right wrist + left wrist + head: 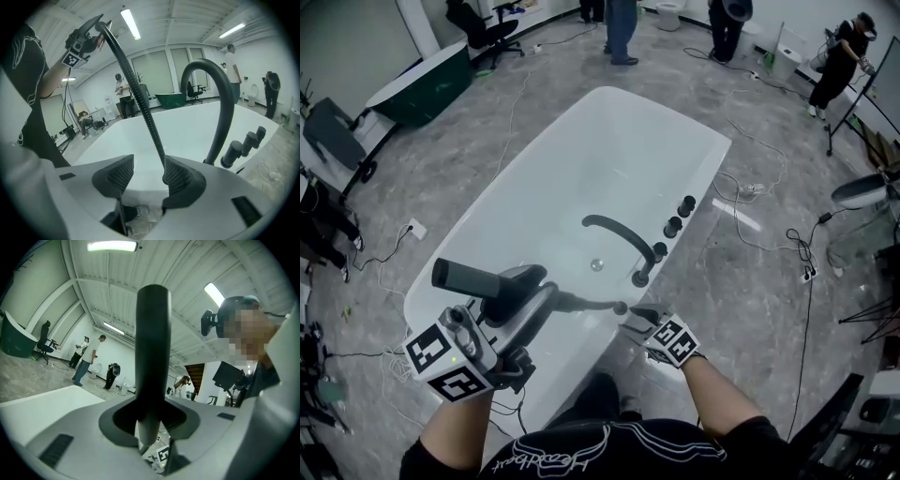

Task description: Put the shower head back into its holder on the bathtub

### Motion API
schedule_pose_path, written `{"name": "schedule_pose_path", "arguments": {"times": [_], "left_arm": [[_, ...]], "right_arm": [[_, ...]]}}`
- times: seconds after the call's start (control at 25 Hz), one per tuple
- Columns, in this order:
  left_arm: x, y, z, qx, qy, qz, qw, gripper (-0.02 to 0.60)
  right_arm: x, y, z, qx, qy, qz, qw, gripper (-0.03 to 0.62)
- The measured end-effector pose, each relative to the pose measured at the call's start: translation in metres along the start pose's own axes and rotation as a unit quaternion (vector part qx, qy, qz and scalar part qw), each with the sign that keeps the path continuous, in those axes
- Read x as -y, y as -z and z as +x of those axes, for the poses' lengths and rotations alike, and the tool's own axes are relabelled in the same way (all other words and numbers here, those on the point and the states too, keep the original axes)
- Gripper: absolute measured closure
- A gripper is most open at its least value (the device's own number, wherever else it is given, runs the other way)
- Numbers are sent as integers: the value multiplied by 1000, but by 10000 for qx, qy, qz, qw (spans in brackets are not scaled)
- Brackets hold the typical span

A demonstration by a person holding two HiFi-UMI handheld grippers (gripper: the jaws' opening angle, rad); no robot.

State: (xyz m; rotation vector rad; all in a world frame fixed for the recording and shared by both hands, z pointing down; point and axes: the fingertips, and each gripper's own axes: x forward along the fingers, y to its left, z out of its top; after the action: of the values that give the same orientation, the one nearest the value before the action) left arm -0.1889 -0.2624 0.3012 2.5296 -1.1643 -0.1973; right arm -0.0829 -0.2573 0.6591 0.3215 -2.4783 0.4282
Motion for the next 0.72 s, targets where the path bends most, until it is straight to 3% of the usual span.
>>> {"name": "schedule_pose_path", "arguments": {"times": [0.16,0.28,0.4,0.56,0.72], "left_arm": [[6,30,19,-399,8,298,9988,463],[6,58,31,-782,-73,772,9939,463],[9,90,51,-1086,-45,970,9893,463],[10,132,74,-1403,7,1178,9831,463],[5,181,84,-1812,38,1695,9687,463]], "right_arm": [[2,6,-23,173,127,230,9995,407],[-6,-6,-32,484,105,408,9979,407],[-11,-16,-52,775,114,479,9958,414],[-10,-18,-81,1052,267,499,9928,482],[-13,-20,-100,1333,365,618,9885,537]]}}
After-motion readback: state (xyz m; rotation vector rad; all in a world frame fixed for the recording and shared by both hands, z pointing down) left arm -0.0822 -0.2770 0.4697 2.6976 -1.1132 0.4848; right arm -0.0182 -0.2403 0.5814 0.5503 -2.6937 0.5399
